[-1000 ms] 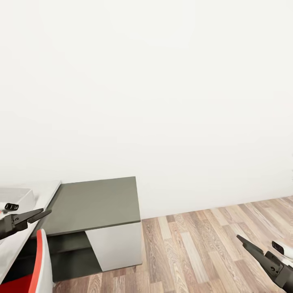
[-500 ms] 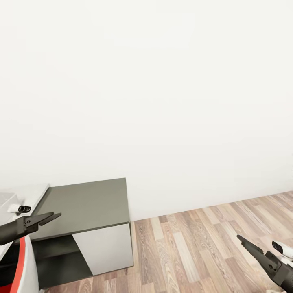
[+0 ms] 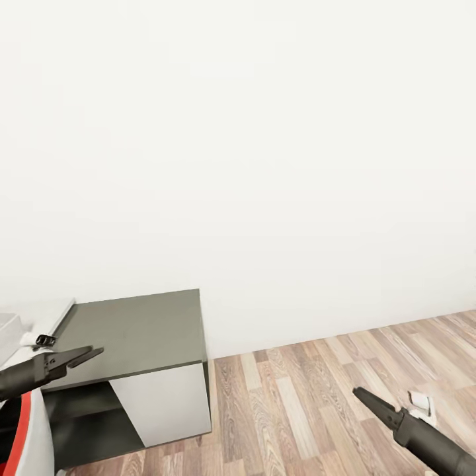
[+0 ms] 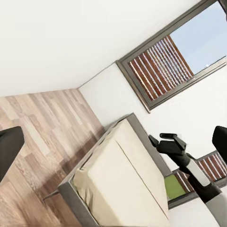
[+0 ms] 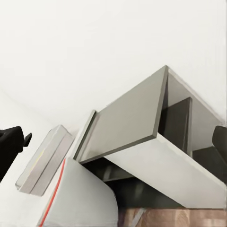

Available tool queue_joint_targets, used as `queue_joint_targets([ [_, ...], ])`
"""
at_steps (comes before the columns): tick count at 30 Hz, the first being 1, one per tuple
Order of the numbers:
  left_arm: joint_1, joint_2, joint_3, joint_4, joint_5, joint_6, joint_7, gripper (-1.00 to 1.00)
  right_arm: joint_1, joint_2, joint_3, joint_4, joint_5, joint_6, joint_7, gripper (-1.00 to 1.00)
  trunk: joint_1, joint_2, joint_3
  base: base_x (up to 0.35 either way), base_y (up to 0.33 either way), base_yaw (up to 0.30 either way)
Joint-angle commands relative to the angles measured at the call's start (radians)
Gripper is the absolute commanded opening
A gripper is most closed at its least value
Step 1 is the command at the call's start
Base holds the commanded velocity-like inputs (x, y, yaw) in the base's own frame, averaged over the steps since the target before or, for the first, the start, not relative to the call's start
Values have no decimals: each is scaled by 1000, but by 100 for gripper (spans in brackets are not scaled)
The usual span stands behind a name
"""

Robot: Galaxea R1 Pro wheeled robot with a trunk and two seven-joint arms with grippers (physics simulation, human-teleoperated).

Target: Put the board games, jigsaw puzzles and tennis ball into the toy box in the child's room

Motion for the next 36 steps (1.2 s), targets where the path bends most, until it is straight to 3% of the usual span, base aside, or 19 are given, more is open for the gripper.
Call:
queue_joint_targets([
  [1,-1,-3,-7,0,0,11,6,100,-5,-1,18,-1,-7,7,-24,100,1,-2,-2,0,-3,0],
  [3,-1,-16,-42,1,-3,11,42,100,-28,-1,88,-1,-9,10,-113,100,1,-2,-2,0,-2,0],
  [4,-1,-24,-76,2,-8,11,75,100,-34,-1,107,-1,-9,10,-132,100,1,-2,-2,0,-1,0],
  [7,-1,-46,-186,8,-51,11,207,100,-59,0,222,1,-10,11,-228,100,1,-2,-2,0,0,0],
  [9,-1,-57,-225,11,-73,11,273,100,-64,1,277,3,-9,10,-268,100,1,-2,-2,0,0,0],
  [10,-1,-60,-234,13,-77,11,293,100,-65,1,294,4,-9,10,-282,100,1,-2,-2,0,0,0],
  [11,2,-67,-252,23,-87,9,343,100,-67,1,347,19,-9,9,-325,100,1,-2,-2,0,0,0],
  [14,5,-76,-270,93,-98,-18,414,100,-68,3,441,84,-8,-3,-407,100,1,-2,-2,0,0,0],
  [16,6,-89,-279,145,-109,-47,450,100,-68,8,477,132,-6,-16,-432,100,1,-2,-2,0,0,0],
  [20,6,-131,-289,250,-145,-116,543,100,-69,27,521,240,-5,-63,-455,100,1,-2,-2,0,0,0],
  [23,7,-179,-293,358,-184,-194,627,100,-69,44,560,357,4,-112,-464,100,1,-2,-2,0,0,0],
  [25,7,-213,-295,474,-217,-281,690,100,-69,54,592,481,38,-180,-468,100,1,-2,-2,0,0,0],
  [27,7,-228,-295,565,-238,-348,737,100,-69,64,606,578,71,-240,-469,100,1,-2,-2,0,0,0],
  [29,7,-243,-294,685,-260,-435,810,100,-69,90,617,711,110,-320,-469,100,1,-2,-2,0,0,0],
  [30,7,-247,-294,713,-263,-455,831,100,-69,99,619,746,118,-341,-469,100,1,-2,-2,0,0,0],
  [33,8,-273,-295,859,-272,-557,982,100,-69,150,624,979,163,-482,-471,100,1,-2,-2,0,0,0],
  [36,11,-295,-296,950,-273,-630,1105,100,-69,166,623,1131,185,-580,-484,100,1,-2,-2,0,0,0],
])
